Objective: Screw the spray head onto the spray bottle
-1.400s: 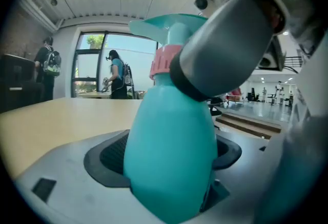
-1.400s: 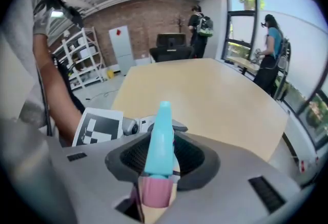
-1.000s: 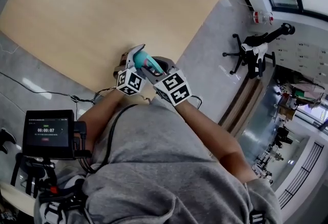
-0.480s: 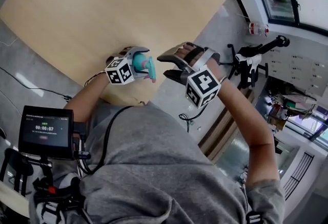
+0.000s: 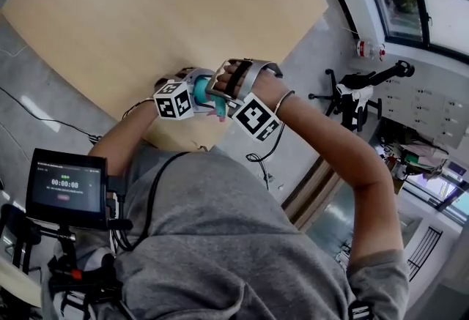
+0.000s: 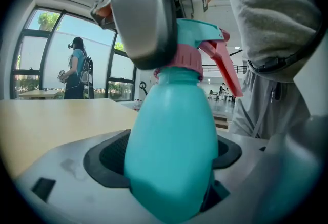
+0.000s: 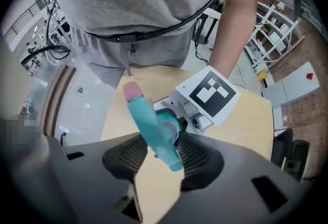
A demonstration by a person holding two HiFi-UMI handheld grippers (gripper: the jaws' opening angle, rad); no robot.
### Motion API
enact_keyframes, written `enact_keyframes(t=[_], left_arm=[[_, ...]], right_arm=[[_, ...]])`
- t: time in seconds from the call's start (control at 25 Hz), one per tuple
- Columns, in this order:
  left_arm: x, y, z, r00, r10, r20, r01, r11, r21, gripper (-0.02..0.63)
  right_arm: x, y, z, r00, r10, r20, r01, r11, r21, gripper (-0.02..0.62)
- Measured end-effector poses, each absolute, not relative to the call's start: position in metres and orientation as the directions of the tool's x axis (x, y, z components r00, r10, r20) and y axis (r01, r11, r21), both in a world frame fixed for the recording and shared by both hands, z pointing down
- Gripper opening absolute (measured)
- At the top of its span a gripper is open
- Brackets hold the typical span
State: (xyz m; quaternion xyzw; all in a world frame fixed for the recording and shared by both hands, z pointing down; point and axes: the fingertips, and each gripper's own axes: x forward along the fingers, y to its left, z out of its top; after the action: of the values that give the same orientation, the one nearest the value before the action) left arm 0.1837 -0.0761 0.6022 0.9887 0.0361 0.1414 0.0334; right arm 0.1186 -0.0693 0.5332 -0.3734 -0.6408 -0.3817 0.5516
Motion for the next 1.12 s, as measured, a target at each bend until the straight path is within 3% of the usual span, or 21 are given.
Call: enact_keyframes(t=[0.04,0.08,0.28,0.4,0.52,0.6,0.8,1.12], left_arm=[[0.184,-0.076,0.602,0.958,0.080,0.277,0.061,-0.995,0.076,0.414],[0.184,-0.076,0.602,0.958,0.079,0.277,0.061,-0.995,0.074,0.414],[0.184,-0.074,0.602,0.959,0.073,0.275,0.054,-0.996,0.073,0.414],[0.184,-0.077,0.601,0.963,0.030,0.268,0.011,-0.998,0.070,0.414],[0.186,-0.086,0.598,0.964,-0.080,0.255,-0.099,-0.993,0.062,0.414],[0.186,-0.093,0.597,0.955,-0.164,0.247,-0.188,-0.979,0.076,0.414],[0.176,-0.099,0.602,0.912,-0.322,0.253,-0.361,-0.924,0.126,0.416],[0.167,-0.112,0.608,0.789,-0.533,0.306,-0.591,-0.795,0.138,0.416]], right_arm=[[0.117,-0.069,0.535,-0.120,0.067,0.991,0.893,0.442,0.078,0.158],[0.115,-0.068,0.535,-0.126,0.077,0.989,0.885,0.460,0.077,0.141],[0.111,-0.069,0.535,-0.165,0.114,0.980,0.743,0.667,0.047,0.140],[0.112,-0.072,0.536,-0.221,0.110,0.969,0.495,0.869,0.014,0.138],[0.114,-0.078,0.535,-0.324,0.032,0.945,0.078,0.997,-0.007,0.137],[0.116,-0.082,0.534,-0.372,-0.054,0.927,-0.206,0.978,-0.025,0.137],[0.112,-0.085,0.534,-0.416,-0.241,0.877,-0.620,0.781,-0.079,0.138],[0.110,-0.099,0.535,-0.367,-0.419,0.830,-0.855,0.503,-0.124,0.149]])
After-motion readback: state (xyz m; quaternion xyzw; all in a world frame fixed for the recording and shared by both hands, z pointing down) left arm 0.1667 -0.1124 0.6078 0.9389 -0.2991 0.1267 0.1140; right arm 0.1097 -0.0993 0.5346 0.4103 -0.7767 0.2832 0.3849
